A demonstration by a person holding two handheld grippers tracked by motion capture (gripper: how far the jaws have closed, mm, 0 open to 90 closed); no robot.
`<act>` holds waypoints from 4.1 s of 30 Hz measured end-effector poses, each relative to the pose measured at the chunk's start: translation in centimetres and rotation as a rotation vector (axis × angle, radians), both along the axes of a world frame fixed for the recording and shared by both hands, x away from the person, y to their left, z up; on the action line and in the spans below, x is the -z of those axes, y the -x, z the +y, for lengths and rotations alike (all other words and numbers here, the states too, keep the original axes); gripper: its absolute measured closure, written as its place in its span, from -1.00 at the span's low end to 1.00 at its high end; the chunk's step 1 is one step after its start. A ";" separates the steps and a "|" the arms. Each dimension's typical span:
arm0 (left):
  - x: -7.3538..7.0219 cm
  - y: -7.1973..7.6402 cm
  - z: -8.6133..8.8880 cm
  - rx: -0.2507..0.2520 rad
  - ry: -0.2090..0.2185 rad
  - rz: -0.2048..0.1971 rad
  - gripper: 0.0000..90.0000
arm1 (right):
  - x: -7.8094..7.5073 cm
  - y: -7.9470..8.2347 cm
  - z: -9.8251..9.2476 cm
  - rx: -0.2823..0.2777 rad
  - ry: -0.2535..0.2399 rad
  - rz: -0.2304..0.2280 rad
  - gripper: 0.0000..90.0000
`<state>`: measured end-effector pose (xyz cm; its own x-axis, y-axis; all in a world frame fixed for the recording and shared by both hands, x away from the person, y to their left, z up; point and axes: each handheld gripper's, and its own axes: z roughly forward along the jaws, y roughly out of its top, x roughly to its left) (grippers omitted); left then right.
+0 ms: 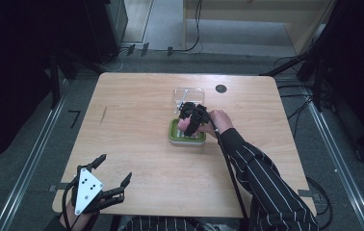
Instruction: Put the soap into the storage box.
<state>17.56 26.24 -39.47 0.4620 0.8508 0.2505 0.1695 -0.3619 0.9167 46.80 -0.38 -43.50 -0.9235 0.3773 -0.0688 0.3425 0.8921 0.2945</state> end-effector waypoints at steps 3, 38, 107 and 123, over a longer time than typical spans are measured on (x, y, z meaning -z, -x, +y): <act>0.0 0.0 0.0 0.000 0.000 0.000 -0.71 | 0.2 0.0 0.0 -0.002 0.003 0.003 -0.14; 0.0 -0.1 -0.1 0.005 -0.004 -0.001 -0.71 | -0.6 0.6 0.1 -0.016 -0.003 -0.007 -0.25; 0.0 -1.5 -1.3 0.073 0.000 0.000 -0.71 | -1.4 9.5 -8.2 0.254 0.215 0.076 -0.73; 0.0 -1.6 -1.4 0.081 -0.002 -0.008 -0.71 | 0.4 13.0 -10.7 0.268 0.234 0.073 -0.72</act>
<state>19.15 24.85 -39.45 0.5268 0.8103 0.2567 0.1321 -0.3763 0.9170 33.77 -11.05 -43.88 -0.7993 0.5890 -0.1192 0.5864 0.8078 0.0593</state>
